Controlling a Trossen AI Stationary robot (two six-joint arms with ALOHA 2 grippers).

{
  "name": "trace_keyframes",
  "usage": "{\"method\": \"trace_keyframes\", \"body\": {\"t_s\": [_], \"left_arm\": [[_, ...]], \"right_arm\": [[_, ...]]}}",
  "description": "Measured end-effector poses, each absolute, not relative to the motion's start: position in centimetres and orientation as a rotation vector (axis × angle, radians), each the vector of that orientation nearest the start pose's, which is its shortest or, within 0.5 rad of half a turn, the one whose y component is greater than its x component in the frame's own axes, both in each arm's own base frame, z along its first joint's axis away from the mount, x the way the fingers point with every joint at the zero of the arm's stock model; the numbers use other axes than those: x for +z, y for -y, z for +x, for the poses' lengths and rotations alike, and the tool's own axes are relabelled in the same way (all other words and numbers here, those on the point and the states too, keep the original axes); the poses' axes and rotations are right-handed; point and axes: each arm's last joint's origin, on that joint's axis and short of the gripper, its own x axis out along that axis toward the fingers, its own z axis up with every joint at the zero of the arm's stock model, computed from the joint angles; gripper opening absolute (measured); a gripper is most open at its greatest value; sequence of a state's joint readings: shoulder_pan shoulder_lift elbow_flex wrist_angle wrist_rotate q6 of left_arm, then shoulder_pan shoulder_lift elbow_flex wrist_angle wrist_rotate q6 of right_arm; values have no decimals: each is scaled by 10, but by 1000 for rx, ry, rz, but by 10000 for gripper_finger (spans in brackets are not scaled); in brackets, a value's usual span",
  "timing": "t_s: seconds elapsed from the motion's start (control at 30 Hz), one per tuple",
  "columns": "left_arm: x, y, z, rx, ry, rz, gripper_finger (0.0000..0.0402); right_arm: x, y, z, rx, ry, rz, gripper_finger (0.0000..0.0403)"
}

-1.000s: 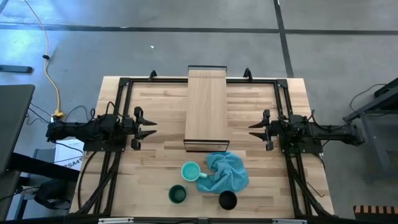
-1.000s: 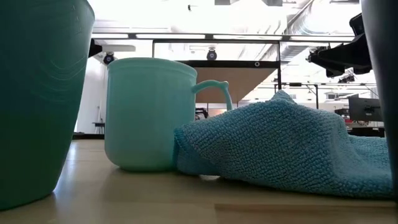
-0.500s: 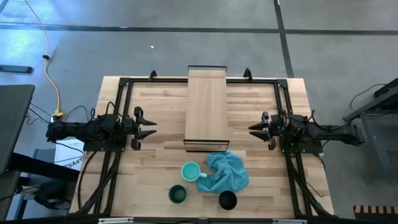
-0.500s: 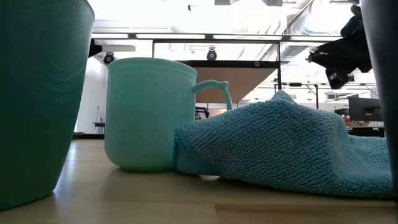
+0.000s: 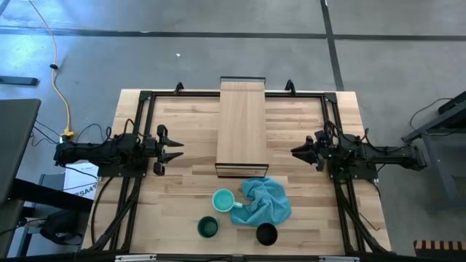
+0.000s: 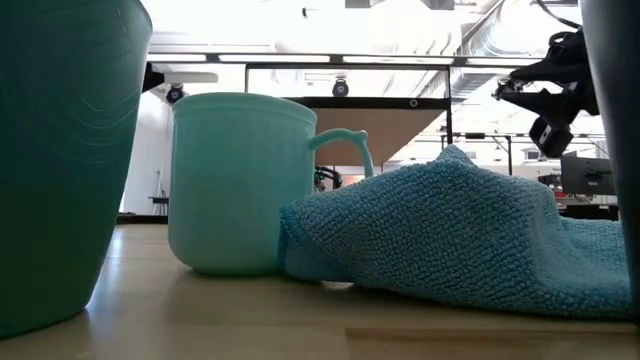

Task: Stack small to large cups/mugs on shelf
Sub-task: Put the blue mug on the shelf

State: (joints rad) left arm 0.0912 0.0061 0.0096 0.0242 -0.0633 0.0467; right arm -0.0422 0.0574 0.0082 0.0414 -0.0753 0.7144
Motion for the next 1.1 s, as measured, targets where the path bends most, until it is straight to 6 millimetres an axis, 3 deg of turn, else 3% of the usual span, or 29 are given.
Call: {"method": "trace_keyframes", "body": {"t_s": [0.47, 0.77, 0.97, 1.1], "left_arm": [[171, -10, 97, 135, 54, 39, 136], [174, -9, 97, 63, 94, -420, 136], [174, -9, 97, 55, 105, -552, 136], [174, -10, 97, 121, 120, -536, 136]], "right_arm": [[166, 3, 101, 17, -8, 762, 112], [166, 4, 101, -36, 12, 786, 112], [164, 4, 101, -50, -11, 786, 112], [163, 4, 101, -52, -17, 786, 112]]}}
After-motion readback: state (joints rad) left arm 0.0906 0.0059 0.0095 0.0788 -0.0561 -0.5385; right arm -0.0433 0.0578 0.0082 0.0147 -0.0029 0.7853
